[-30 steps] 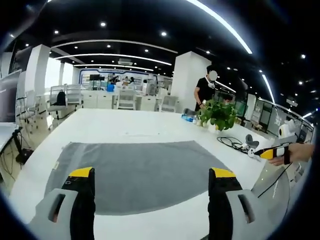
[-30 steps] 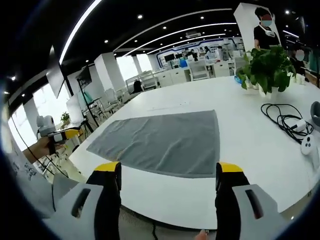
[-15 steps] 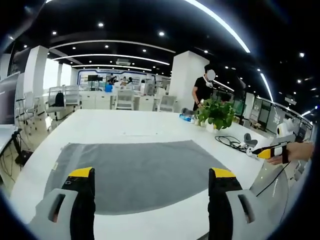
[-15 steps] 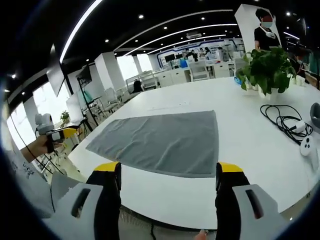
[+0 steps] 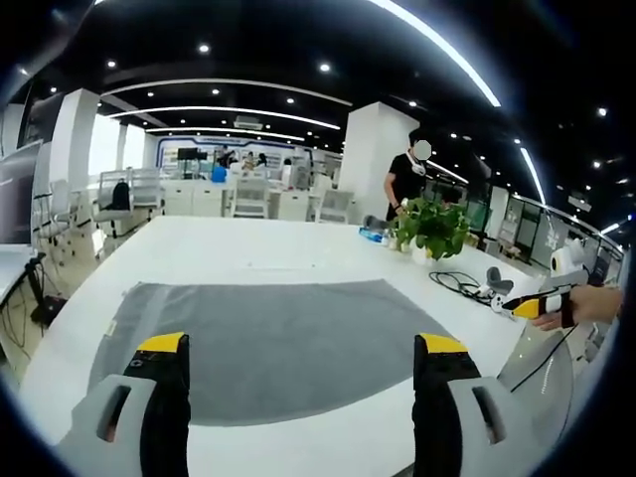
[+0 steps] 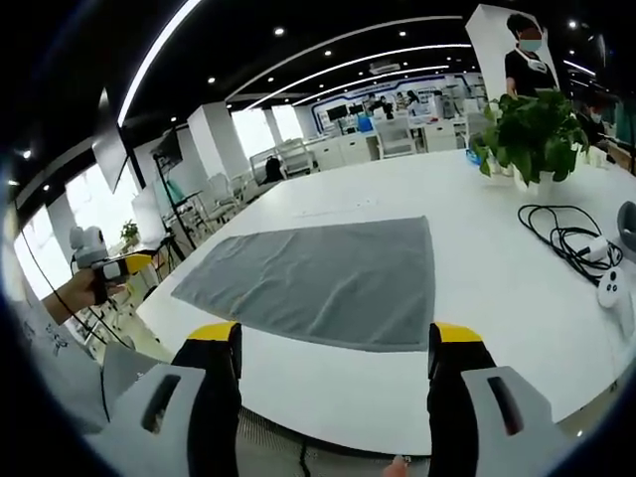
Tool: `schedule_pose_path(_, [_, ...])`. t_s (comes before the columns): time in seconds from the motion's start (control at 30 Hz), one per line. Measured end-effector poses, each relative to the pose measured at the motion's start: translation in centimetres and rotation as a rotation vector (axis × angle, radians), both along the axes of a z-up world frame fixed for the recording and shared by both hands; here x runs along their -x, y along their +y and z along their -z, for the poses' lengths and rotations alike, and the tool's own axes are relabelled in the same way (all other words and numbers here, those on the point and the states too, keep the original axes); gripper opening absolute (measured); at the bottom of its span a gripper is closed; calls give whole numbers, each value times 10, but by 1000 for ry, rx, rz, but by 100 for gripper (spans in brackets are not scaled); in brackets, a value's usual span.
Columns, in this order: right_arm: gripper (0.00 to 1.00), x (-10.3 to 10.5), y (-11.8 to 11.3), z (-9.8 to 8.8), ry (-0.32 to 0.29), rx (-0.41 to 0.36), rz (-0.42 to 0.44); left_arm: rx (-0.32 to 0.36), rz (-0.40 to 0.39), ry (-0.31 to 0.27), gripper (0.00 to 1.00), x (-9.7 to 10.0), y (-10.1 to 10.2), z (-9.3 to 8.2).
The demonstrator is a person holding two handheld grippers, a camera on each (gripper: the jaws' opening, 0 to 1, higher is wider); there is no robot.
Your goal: Fold the towel on the table until its edges align and the towel forms a compact rectangular stack.
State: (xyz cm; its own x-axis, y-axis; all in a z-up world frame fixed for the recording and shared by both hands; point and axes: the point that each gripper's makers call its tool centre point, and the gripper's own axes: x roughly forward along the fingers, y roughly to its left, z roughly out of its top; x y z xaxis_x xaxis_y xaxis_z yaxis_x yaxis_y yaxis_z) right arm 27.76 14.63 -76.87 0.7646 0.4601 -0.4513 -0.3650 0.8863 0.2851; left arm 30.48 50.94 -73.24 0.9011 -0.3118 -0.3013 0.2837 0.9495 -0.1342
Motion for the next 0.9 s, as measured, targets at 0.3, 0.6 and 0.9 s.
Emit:
schedule_pose_path(0.3, [77,3,-2,6,22,6,6,6,15,4,96,-3,-8,0])
schedule_pose_path(0.6, [76,7,-4,8,33,2,28,4,50,29,96,-7,-15,8])
schedule_pose_path(0.9, [75,11,-8,7,18,-1,23,15,78,29,96,-2,-31,8])
